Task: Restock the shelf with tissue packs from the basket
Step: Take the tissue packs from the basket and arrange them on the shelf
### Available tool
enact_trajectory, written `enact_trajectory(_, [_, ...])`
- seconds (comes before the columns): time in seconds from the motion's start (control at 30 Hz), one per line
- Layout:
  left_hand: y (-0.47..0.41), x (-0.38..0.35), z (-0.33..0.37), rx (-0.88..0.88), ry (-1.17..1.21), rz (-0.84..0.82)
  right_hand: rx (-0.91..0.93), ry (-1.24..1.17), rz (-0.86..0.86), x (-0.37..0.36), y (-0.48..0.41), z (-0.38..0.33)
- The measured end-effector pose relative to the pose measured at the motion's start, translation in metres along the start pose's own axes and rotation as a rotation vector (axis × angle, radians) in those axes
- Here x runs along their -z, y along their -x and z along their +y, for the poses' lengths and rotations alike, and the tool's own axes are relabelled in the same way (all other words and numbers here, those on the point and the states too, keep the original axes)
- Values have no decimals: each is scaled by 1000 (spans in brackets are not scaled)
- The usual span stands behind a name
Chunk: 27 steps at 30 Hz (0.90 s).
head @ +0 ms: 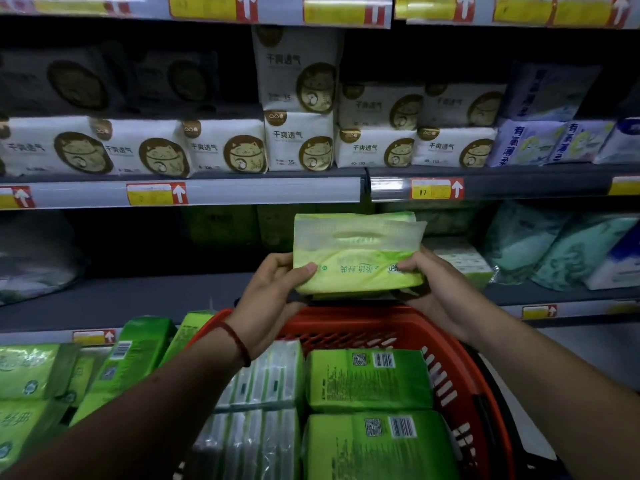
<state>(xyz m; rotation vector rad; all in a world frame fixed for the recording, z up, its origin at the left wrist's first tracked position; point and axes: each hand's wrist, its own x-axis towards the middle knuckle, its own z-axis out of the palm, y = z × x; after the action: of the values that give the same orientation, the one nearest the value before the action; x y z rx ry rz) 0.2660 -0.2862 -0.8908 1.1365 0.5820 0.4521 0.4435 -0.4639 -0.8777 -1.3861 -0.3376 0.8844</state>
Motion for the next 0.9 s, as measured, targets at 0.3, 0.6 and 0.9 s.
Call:
enact_trajectory(0.3, [-97,5,-32,150,-164,7,-91,56,15,33,-84,28])
enact_trajectory(0.6, [-181,4,-57,252,-190,79,-143,235,203,39,-166,42])
enact_trajectory(0.9, [-199,-9,-83,427,-15,108,-322,-247,40,54,-180,66])
